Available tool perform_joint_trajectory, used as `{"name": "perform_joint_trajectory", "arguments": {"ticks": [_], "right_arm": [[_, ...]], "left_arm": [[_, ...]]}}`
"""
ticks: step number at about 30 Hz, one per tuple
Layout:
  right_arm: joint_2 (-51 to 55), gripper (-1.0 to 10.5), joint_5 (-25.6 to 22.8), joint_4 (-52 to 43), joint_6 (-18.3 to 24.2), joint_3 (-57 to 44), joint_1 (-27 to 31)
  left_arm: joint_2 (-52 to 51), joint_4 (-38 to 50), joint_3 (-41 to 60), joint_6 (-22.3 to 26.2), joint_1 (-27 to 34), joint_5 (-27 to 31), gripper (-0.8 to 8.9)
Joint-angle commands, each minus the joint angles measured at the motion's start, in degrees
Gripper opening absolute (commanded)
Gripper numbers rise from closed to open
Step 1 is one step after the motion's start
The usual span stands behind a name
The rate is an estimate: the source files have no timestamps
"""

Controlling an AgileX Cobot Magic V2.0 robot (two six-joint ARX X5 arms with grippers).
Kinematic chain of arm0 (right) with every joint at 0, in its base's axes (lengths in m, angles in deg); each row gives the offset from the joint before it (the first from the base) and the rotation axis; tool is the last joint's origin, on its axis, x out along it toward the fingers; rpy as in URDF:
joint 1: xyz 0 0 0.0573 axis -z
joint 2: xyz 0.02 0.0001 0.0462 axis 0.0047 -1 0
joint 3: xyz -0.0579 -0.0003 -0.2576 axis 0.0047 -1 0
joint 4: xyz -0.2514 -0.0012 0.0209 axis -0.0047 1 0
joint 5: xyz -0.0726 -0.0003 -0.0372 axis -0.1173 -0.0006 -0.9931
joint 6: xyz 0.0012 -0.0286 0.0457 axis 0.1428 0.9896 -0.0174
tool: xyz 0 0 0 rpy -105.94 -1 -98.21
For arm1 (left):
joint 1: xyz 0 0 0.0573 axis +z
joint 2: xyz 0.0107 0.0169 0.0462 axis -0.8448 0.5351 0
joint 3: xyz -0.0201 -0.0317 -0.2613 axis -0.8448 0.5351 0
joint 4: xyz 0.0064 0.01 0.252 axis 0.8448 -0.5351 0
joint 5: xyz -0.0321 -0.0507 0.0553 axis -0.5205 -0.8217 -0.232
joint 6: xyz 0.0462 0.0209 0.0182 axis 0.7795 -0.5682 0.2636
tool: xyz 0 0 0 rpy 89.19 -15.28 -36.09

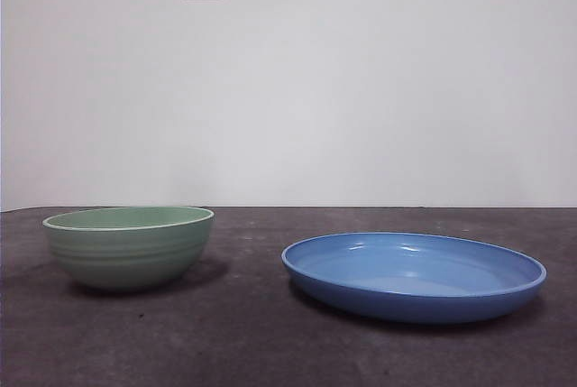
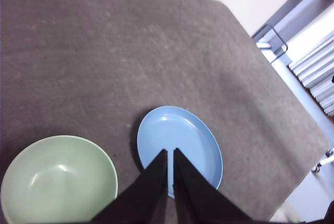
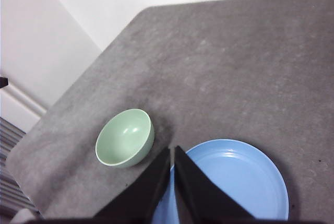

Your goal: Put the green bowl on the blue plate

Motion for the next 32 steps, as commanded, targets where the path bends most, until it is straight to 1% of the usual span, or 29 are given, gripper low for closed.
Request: {"name": "perform_joint_trajectory", "arguments": {"ticks": [1, 5, 9, 10, 12, 13, 16, 19, 21, 27, 32], "right_arm": [[-0.4, 0.1, 0.2, 0.0, 2.3, 1.2, -0.4], [-0.4, 0.1, -0.2, 0.1, 2.3, 1.2, -0.4], [-0.5, 0.2, -0.2, 0.1, 2.3, 1.2, -0.4], [-0.5, 0.5, -0.2, 0.1, 2.3, 1.2, -0.4], [-0.5, 1.5, -0.2, 0.1, 2.3, 1.2, -0.4], [-0.5, 2.5, -0.2, 0.1, 2.3, 1.2, -0.4], [-0.5, 4.8, -0.2, 0.1, 2.3, 1.2, -0.4], [-0.5, 6.2, -0.3, 0.1, 2.3, 1.2, -0.4], [-0.5, 6.4, -0.3, 0.0, 2.3, 1.2, -0.4], [-0.5, 6.4, -0.3, 0.1, 2.3, 1.2, -0.4], [-0.5, 6.4, -0.2, 0.1, 2.2, 1.2, -0.4]], "left_arm": [[0.7, 0.5, -1.4, 2.0, -0.4, -0.5, 0.29], [0.9, 0.5, -1.4, 2.1, -0.4, -0.5, 0.48], [0.9, 0.5, -1.4, 2.2, -0.4, -0.5, 1.85], [0.9, 0.6, -1.4, 2.2, -0.4, -0.5, 2.26], [1.0, 0.6, -1.4, 2.3, -0.4, -0.4, 2.95], [1.0, 0.6, -1.4, 2.3, -0.4, -0.4, 3.46], [1.1, 0.7, -1.4, 3.0, -0.4, -0.4, 4.61], [1.1, 0.7, -1.4, 3.6, -0.4, -0.4, 5.39], [1.1, 0.7, -1.4, 3.8, -0.4, -0.4, 5.43], [1.1, 0.7, -1.4, 3.8, -0.4, -0.4, 5.4], [1.1, 0.5, -1.4, 6.6, -0.4, -0.3, 5.38]]}}
